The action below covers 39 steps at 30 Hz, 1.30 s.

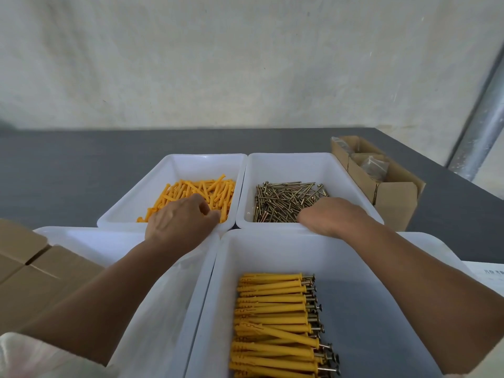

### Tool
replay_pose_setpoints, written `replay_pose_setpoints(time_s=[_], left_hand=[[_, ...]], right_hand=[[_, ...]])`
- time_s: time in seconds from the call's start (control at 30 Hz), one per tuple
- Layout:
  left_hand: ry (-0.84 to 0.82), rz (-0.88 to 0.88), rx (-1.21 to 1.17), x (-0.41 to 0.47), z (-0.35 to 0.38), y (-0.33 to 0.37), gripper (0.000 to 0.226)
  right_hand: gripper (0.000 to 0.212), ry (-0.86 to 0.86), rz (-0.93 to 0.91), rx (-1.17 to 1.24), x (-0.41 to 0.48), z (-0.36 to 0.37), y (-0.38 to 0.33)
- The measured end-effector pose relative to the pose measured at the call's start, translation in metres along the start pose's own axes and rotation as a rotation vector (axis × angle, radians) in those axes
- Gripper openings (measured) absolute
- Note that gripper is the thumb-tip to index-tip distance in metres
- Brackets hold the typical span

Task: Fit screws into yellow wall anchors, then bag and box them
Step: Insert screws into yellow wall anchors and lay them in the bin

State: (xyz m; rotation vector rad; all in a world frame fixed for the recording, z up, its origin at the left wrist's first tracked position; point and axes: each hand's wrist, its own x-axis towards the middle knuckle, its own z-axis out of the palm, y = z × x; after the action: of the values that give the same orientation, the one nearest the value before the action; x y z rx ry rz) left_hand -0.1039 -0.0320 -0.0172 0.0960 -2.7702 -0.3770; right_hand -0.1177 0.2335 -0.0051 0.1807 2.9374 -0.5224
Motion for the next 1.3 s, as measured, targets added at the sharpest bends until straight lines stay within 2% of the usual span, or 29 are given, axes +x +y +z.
replay_pose_setpoints(time_s=[0.17,0.33,0.43,0.57,0.77,0.87,1.03,1.2,1.3], left_hand=[[0.055,-0.032,-0.08,-0.003,-0.002,0.001,0.012],[0.092,-0.065,-0.183,-0.003,-0.005,0.002,0.012],[0.115,-0.074,-0.3,-0.003,-0.007,0.001,0.009],[0.184,-0.067,-0.467,-0.003,-0.012,0.004,0.005],[0.22,-0.066,-0.926,-0.004,-0.032,0.019,0.005],[0.12,-0.087,-1.178,-0.011,-0.041,0.033,0.011],[-0.175,-0.15,-1.429,-0.025,-0.039,0.054,0.013],[-0.312,-0.117,-1.468,-0.035,-0.029,0.068,0.017],[-0.334,-0.119,-1.44,-0.038,-0.024,0.07,0.008]], right_hand=[[0.021,0.131,0.01,0.076,-0.009,0.002,0.0],[0.056,0.29,0.031,0.158,-0.01,0.006,0.002],[0.043,0.321,0.025,0.199,-0.01,0.007,0.002],[0.006,0.345,-0.028,0.167,-0.009,0.006,0.004],[0.021,0.353,-0.04,0.107,0.0,0.003,0.006],[0.025,0.328,-0.041,0.058,0.002,0.002,0.005],[0.029,0.32,-0.033,0.045,-0.002,-0.001,0.004],[0.027,0.329,-0.073,0.042,-0.01,-0.006,0.001],[0.027,0.351,-0.088,0.071,-0.012,-0.006,0.002]])
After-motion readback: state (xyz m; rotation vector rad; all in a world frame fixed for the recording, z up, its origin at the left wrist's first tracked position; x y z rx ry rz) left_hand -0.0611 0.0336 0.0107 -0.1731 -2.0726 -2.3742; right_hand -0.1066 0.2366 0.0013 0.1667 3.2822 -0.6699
